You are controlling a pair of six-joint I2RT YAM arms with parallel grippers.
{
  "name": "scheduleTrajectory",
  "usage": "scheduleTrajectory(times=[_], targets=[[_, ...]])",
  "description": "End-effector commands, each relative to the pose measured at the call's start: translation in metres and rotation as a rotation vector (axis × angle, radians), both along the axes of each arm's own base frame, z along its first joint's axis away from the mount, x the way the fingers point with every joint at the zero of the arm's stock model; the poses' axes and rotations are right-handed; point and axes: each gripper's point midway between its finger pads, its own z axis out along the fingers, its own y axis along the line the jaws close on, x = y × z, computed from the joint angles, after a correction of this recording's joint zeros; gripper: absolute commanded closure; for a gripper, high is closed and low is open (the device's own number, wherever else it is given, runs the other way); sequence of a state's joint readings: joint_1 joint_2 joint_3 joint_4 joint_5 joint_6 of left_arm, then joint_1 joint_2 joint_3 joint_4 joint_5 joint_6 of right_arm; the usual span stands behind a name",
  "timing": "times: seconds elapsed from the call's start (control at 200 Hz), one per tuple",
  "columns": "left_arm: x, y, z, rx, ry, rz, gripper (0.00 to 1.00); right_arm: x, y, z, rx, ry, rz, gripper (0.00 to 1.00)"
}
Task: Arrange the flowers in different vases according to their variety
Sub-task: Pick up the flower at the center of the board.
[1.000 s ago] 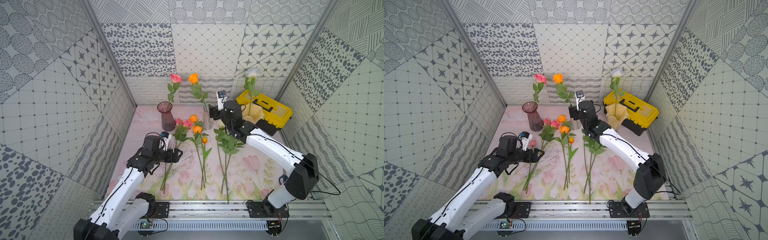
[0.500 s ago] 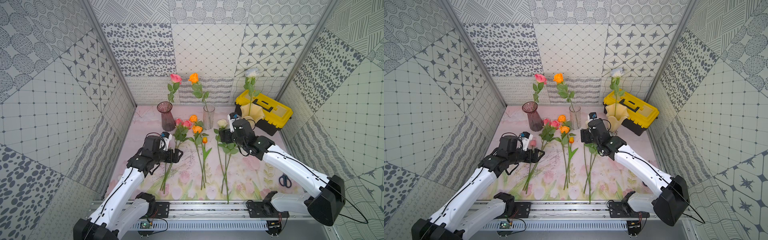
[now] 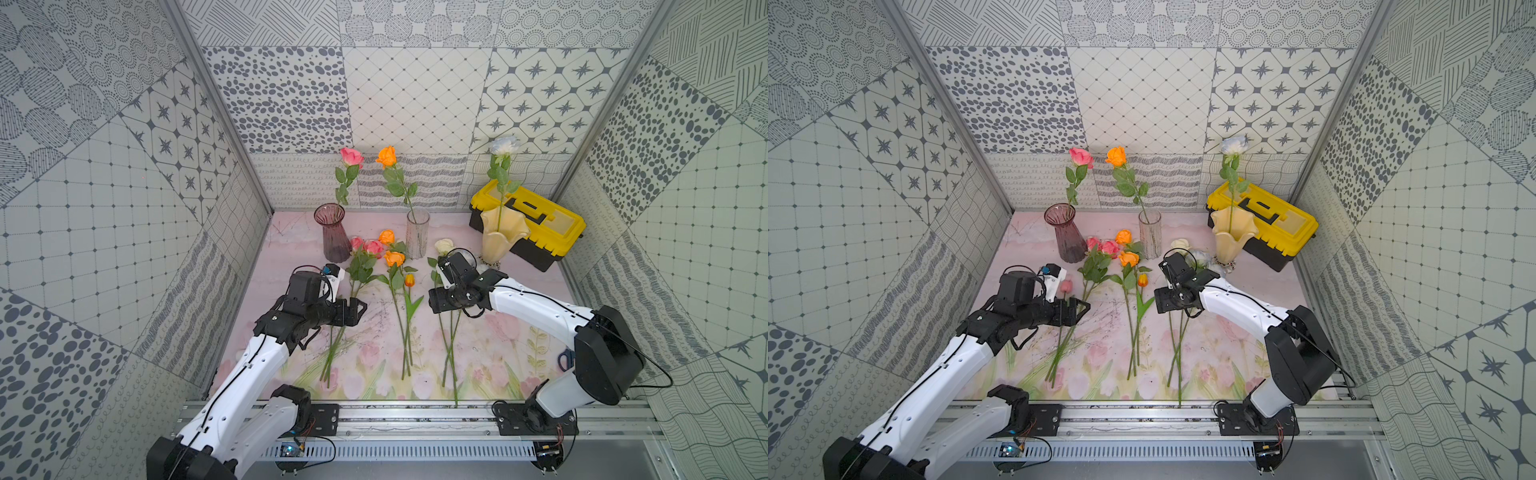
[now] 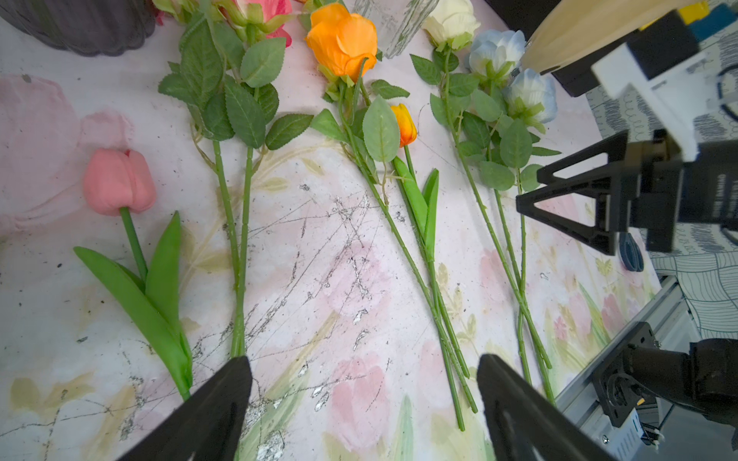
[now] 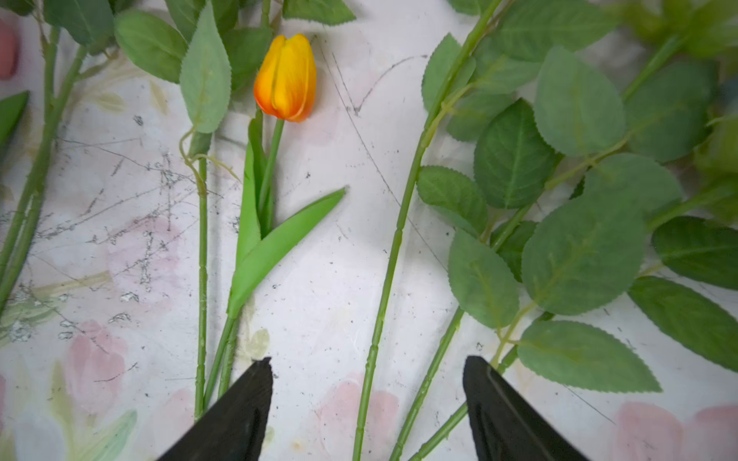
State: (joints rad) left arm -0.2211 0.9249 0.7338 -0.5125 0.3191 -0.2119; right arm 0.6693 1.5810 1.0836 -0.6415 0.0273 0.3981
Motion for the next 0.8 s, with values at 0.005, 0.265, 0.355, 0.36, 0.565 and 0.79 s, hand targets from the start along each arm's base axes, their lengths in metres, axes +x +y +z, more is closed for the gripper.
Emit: scheduleTrajectory(times=[0.005,0.265,0.355,0.36,0.565,0.79], targets=[[-0.002,-0.008,0.003,-0.025,-0.004,-0.042,0.07,0.003,0.01,0.0,0.021,0.029,0.004,0.24],[-0.001,-0.007,0.002,-0.024,0.0,-0.04,0.07,0.008,0.011,-0.026,-0.048,0.085,0.007,0.41],[-0.001,-0.007,0.001,-0.022,0.001,-0.039,0.07,0.01,0.011,-0.033,-0.071,0.102,0.008,0.46],[-0.001,-0.007,0.001,-0.022,0.0,-0.039,0.07,0.01,0.011,-0.034,-0.074,0.105,0.008,0.46],[-0.001,-0.007,0.001,-0.023,0.002,-0.039,0.07,0.008,0.012,-0.053,-0.104,0.157,0.012,0.57],[0.0,-0.007,0.001,-0.021,0.001,-0.036,0.07,0.006,0.011,-0.064,-0.12,0.185,0.009,0.69]])
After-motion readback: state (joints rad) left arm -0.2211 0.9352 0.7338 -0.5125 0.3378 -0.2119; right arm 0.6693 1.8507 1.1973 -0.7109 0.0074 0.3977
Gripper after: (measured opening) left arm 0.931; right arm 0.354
